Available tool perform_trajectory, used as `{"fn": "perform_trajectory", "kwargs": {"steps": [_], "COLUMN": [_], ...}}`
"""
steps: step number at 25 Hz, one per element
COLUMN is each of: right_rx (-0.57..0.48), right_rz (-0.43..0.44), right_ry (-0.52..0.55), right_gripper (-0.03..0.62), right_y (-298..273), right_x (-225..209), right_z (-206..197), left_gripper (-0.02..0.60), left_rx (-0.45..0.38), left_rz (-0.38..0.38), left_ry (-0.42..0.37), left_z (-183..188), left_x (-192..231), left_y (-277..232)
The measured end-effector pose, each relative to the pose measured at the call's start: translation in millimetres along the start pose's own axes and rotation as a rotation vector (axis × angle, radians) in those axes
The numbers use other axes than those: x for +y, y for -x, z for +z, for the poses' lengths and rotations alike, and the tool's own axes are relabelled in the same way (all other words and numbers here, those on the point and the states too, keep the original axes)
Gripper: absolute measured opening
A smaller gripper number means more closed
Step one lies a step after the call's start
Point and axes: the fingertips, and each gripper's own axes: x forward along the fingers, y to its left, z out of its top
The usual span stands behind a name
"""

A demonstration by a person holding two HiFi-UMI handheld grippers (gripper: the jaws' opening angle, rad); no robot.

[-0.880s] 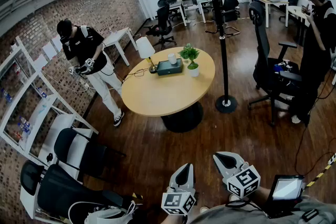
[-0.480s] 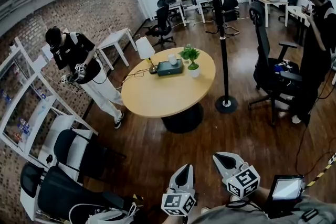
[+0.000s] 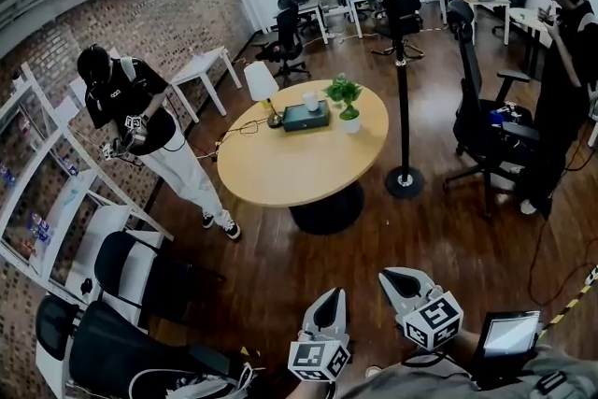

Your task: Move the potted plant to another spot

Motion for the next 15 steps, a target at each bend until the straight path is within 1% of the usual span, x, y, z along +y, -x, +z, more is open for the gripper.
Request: {"fn": "perform_trajectory", "kwargs": {"steps": [4,8,11,15], "right_rx": [-0.001,0.000,-0.005,-0.011], "right_rz": [-0.030,-0.052,-0.062,-0.060], "right_ry": [-0.001,-0.002,0.003,0.001], "right_gripper": [0.008,0.008,0.008,0.007], "right_y": [-13.0,-27.5,-43.9,-77.3], "right_x": [6.0,-0.2,-14.7,-49.9], "right_z": [-1.9,-4.9,-3.1,3.3], "left_gripper": [0.000,0.000,0.000,0.000], "left_rx": [0.002,0.003,0.002,-0.002], "left_rz": [-0.031,-0.047,-0.050,-0.035], "left_ry": [0.002,0.011,0.012,0.006], "left_z": [0.5,-4.5,-2.2,4.1], "left_x": [12.8,26.4,37.4,56.7], "left_y": [-0.1,-10.0,-29.4,-74.7]}}
